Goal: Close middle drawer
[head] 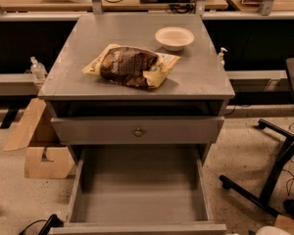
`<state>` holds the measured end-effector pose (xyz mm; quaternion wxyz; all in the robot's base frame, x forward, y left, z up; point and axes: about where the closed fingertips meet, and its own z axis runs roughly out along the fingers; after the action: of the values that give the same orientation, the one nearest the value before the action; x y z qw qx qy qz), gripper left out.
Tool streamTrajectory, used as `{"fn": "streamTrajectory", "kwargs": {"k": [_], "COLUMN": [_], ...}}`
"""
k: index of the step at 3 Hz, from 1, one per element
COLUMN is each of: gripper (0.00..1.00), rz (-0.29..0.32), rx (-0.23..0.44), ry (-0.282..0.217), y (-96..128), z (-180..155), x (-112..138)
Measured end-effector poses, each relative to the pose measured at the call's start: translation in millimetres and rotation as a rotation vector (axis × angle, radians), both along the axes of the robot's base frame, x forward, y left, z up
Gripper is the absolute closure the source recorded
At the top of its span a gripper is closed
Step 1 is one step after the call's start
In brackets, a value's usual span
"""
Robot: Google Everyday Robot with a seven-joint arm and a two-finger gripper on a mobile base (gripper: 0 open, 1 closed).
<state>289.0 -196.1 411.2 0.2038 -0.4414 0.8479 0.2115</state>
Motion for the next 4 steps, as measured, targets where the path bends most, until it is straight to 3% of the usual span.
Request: {"fn": "streamTrajectory", "kwargs": {"k": [1, 2, 3, 4], "gripper": [1.0, 1.0, 1.0, 1.0], "rz": [0.0, 0.023, 0.109, 0.13], "rx": [0.0, 0.023, 0.027, 0.025], "ry": [0.0, 0.007, -0.018, -0.034], "y": [0.1, 14.7, 47.9, 55.7], "z": [-0.1, -25.8, -63.7, -66.5], "x": [0.0, 1.2, 28.6, 36.8]}}
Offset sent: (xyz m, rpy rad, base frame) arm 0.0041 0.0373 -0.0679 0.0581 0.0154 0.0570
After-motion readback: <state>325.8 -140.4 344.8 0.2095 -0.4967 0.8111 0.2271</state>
